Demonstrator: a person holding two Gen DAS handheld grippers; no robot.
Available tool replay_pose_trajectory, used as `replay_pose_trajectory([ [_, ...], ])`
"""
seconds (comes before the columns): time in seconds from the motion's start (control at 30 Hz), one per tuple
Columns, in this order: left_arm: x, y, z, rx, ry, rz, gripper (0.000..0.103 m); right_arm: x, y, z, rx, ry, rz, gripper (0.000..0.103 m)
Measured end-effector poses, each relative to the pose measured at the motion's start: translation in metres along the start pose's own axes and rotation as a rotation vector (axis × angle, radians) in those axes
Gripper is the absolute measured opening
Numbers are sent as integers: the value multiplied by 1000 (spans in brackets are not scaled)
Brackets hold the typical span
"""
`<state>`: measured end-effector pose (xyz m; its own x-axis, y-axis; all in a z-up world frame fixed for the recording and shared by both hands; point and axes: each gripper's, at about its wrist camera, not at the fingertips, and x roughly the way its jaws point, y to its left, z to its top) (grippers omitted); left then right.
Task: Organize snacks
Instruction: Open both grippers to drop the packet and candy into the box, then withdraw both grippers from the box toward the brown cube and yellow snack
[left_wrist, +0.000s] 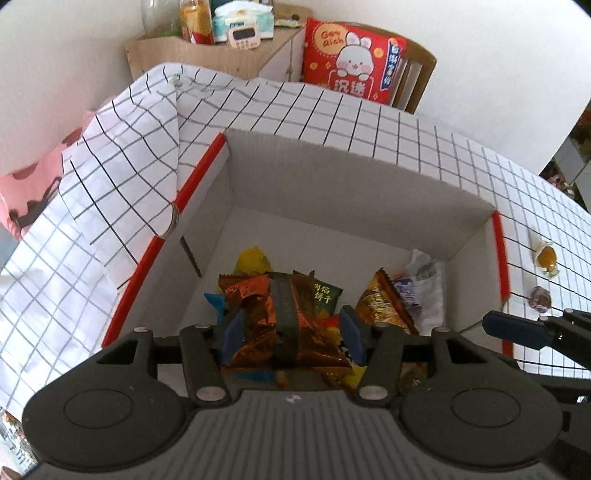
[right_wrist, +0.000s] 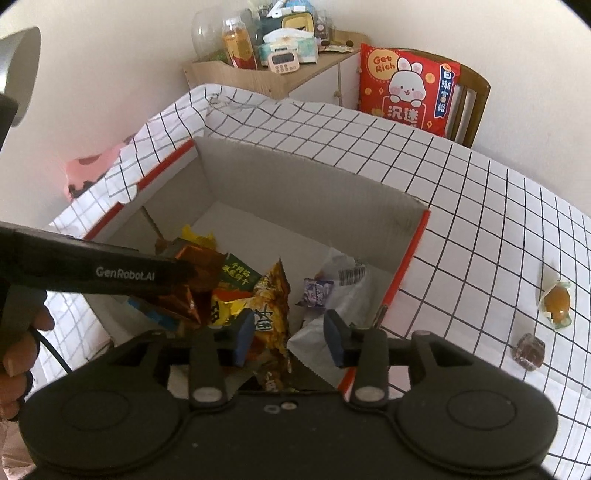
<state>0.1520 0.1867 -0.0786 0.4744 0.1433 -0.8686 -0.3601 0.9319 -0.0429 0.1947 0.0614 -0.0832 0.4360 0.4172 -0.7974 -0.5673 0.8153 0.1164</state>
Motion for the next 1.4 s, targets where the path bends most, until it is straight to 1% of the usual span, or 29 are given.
replay_pose_trajectory([
  [0.1, -11, -1, -2, 2, -20, -19, 56, -11, -2, 0, 10, -16, 8, 47],
  [0.23, -28, -5, -6, 18, -58, -31, 60, -25, -3, -2, 22, -45, 5, 64],
  [0.4, -45, -13, -10, 34, -97, -45, 60, -43, -7, -4, 31, -70, 16, 66],
  [0.5, -56, -19, -13, 39, -117, -63, 60, -54, -10, -6, 38, -88, 23, 70],
  [0.57, -62, -23, -15, 37, -128, -80, 61, -62, -12, -8, 38, -102, 27, 74],
  [0.67, -72, -31, -19, 34, -148, -95, 66, -73, -16, -12, 35, -119, 30, 79],
  [0.8, -82, -43, -24, 39, -164, -109, 67, -90, -26, -18, 50, -139, 49, 83],
  [0.87, -86, -49, -27, 41, -170, -115, 67, -98, -31, -22, 58, -152, 54, 86],
  [0.93, -90, -58, -31, 48, -176, -119, 68, -109, -39, -27, 67, -167, 58, 88],
  [1.0, -93, -67, -36, 56, -182, -128, 71, -118, -47, -34, 73, -180, 58, 89],
  [1.07, -96, -78, -41, 68, -194, -135, 71, -127, -56, -40, 77, -195, 45, 96],
  [1.17, -97, -96, -47, 92, -204, -150, 71, -140, -72, -49, 88, -219, 37, 99],
  [1.27, -97, -115, -55, 93, -216, -164, 72, -151, -91, -59, 108, -230, 23, 102],
  [1.4, -94, -144, -64, 107, -228, -187, 77, -159, -119, -74, 134, -223, 5, 102],
])
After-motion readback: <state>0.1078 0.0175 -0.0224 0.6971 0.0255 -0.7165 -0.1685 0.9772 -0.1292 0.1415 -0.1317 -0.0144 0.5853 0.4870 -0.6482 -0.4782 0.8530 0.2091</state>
